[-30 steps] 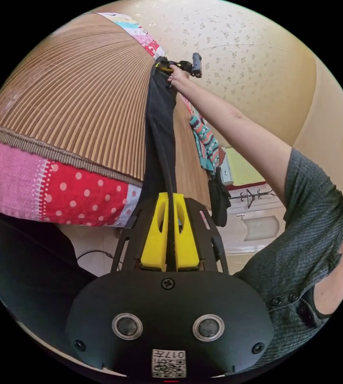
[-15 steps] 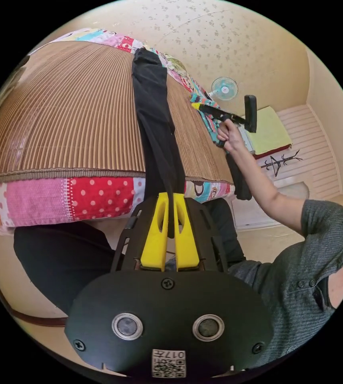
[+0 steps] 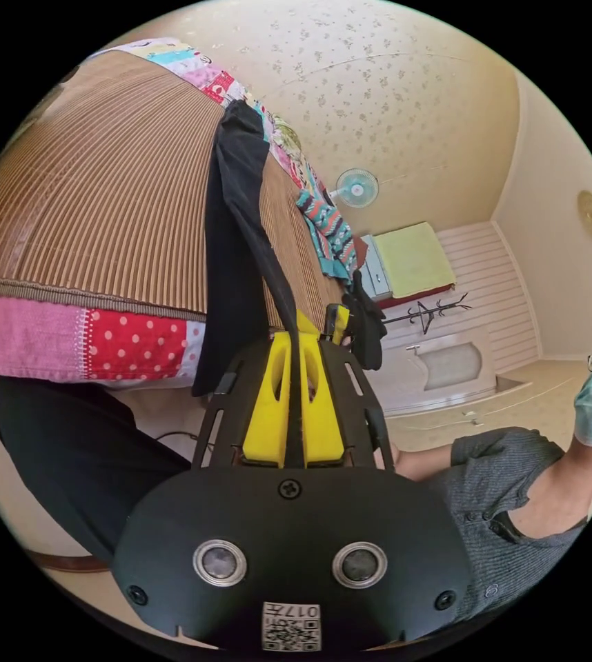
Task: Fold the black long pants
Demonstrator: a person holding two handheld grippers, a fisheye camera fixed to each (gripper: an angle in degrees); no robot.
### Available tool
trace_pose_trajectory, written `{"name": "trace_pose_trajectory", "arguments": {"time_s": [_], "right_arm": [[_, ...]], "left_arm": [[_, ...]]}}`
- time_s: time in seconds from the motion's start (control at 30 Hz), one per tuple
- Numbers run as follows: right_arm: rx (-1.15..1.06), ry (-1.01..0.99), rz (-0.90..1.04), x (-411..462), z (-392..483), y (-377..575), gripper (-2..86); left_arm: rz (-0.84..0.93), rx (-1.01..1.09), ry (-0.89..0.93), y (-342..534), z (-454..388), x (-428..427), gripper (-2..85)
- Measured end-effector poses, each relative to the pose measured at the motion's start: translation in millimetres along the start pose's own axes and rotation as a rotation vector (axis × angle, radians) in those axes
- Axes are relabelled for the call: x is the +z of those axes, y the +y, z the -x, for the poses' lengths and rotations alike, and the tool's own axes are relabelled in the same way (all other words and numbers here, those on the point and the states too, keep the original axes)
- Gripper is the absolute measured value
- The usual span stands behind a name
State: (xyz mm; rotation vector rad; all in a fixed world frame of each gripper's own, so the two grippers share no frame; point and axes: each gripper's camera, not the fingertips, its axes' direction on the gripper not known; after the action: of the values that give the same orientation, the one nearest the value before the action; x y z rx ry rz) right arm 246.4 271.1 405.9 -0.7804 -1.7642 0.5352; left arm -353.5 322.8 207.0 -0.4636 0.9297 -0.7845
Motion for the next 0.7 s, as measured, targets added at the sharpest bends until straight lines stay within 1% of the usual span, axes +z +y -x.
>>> {"name": "trace_pose_trajectory", "arguments": {"time_s": [0.03,0.07,0.1,0.13,0.2,0.27,0.33,0.47,0.53,0.6,0.67,0.7], "right_arm": [[-0.019,0.044,0.022,0.1,6.1,-1.1,5.4],[-0.056,0.147,0.060,-0.1,18.7,-1.9,3.7],[-0.071,0.271,0.107,1.9,27.9,-1.8,2.9],[-0.068,0.335,0.133,3.9,30.1,-1.6,2.8],[-0.036,0.575,0.219,16.1,25.8,3.2,2.2],[-0.045,0.660,0.246,26.0,21.2,9.5,2.1],[-0.075,0.688,0.247,32.9,19.4,14.7,2.1],[-0.016,0.676,0.274,34.7,10.3,13.1,2.6],[0.008,0.662,0.286,32.9,10.1,14.0,3.4],[0.021,0.646,0.254,26.1,14.2,18.8,5.5],[0.012,0.665,0.208,20.9,18.9,22.1,7.7],[0.018,0.695,0.196,20.1,19.0,22.0,8.9]], "left_arm": [[-0.001,0.000,0.004,1.7,-0.7,1.3,-0.8],[0.003,0.010,-0.016,5.6,-2.5,4.9,-0.7],[0.017,0.041,-0.089,10.3,-6.0,11.5,-0.7],[0.035,0.060,-0.142,12.7,-7.9,17.0,-0.6],[0.157,0.096,-0.342,23.6,-9.9,48.9,-0.2],[0.209,0.099,-0.419,33.4,-7.4,68.6,0.2],[0.185,0.087,-0.448,41.6,-5.0,73.6,0.6],[0.162,0.019,-0.344,45.5,4.1,66.5,1.8],[0.114,0.010,-0.369,48.0,2.5,56.5,2.7],[-0.016,0.027,-0.418,53.9,-4.9,35.0,3.8],[-0.061,0.032,-0.426,52.3,-5.7,25.6,4.3],[-0.044,0.015,-0.417,46.5,-1.9,25.2,5.7]]}}
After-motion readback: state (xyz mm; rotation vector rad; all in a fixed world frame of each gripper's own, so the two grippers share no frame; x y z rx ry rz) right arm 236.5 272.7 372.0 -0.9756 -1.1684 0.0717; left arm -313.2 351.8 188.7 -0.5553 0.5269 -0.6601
